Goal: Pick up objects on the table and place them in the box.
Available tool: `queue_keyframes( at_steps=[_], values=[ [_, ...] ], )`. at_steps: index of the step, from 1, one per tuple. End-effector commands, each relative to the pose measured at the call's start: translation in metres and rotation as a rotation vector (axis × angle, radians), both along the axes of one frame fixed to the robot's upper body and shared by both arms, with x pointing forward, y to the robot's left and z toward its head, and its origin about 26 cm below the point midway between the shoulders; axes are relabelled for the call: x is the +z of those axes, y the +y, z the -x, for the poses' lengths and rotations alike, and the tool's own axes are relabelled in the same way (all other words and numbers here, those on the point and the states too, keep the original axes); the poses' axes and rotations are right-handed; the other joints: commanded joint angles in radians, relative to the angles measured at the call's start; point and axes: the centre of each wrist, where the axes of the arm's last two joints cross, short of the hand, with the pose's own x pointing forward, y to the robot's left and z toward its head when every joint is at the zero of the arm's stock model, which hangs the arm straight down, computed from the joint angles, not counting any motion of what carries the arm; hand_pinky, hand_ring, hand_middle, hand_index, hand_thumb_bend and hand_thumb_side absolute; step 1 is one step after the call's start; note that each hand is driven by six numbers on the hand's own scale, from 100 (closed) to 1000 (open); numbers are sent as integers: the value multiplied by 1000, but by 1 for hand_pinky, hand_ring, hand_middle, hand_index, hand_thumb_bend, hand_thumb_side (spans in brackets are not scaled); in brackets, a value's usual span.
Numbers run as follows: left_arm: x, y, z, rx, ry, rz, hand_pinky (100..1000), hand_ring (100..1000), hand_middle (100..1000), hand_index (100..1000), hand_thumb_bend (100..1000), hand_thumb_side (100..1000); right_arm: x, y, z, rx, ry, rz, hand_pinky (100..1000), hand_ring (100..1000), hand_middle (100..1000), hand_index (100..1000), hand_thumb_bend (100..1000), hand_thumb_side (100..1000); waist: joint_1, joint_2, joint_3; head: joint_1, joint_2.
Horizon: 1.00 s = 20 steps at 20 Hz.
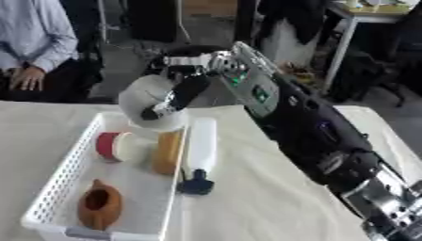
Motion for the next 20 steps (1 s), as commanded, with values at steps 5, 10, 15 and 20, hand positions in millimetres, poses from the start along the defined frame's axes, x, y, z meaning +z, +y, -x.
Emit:
queue_keyframes(
  at_steps=[5, 10, 15, 20],
  values=[
    [10, -4, 2, -24, -30, -8, 993, 963, 835, 890, 100, 1000, -5, 11, -19, -20, 58, 14, 375, 536, 527, 616, 246, 559, 3, -24, 17, -39, 49],
    [12, -5, 1, -34, -32, -13, 993, 963, 835, 890, 100, 1000, -23, 6, -35, -52, 178, 15, 376, 536, 523, 619, 233, 555, -4, -27, 40, -66, 83],
    [13, -6, 1, -36, -38, -12, 993, 962, 834, 889, 100, 1000, -30, 3, -42, -61, 219, 12, 380, 541, 526, 620, 226, 562, -12, -19, 53, -70, 77],
    [14, -6, 1, -40, -41, -8, 993, 962, 834, 889, 100, 1000, -40, 4, -45, -55, 240, 9, 438, 575, 544, 670, 214, 621, -13, -15, 58, -71, 67]
  ],
)
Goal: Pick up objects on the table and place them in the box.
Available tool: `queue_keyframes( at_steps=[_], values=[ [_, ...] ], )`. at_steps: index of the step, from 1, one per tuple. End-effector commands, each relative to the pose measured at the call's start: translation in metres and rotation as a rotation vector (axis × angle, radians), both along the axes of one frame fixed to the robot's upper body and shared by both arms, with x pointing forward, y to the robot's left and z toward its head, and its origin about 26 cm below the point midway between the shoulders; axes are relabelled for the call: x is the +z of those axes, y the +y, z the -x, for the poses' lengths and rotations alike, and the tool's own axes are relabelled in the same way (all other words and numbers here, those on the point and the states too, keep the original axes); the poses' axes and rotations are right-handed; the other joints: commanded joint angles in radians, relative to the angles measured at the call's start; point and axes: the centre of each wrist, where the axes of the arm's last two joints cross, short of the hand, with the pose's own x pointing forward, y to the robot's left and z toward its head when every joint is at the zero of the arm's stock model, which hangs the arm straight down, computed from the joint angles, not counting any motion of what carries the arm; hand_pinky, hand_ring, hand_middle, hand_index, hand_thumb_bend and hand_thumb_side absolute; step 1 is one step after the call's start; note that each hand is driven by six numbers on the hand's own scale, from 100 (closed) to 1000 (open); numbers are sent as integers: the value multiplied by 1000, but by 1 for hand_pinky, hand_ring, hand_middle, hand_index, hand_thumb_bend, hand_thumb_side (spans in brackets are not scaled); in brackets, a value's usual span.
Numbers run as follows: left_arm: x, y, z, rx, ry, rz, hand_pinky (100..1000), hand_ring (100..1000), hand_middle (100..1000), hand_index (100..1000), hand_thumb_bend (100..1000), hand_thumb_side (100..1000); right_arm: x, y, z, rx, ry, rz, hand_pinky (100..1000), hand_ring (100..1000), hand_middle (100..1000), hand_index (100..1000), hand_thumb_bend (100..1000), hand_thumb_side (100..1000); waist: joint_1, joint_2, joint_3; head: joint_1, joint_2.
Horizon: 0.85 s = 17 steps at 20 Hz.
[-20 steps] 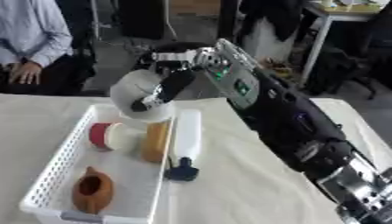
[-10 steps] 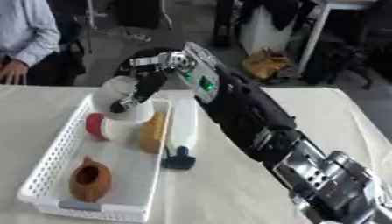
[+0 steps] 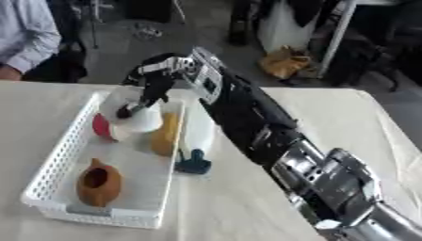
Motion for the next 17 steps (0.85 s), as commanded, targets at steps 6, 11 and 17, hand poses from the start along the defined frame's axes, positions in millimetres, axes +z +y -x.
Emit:
queue_keyframes(
  at_steps=[6, 11, 17],
  values=[
    [8, -1, 3, -5, -29, -10, 993, 962, 835, 889, 100, 1000, 13, -1, -2, 34, -25, -76, 617, 678, 649, 814, 240, 1000, 6, -14, 3, -2, -9],
    [9, -2, 2, -9, -31, -9, 994, 963, 835, 890, 100, 1000, 17, 5, -1, 87, -24, -179, 757, 797, 803, 945, 205, 1000, 11, -15, 2, 0, -27],
    [8, -2, 2, -10, -30, -9, 993, 963, 839, 891, 100, 1000, 25, 6, 2, 95, -39, -236, 750, 776, 790, 942, 154, 1000, 14, -16, -2, 6, -29]
  ],
)
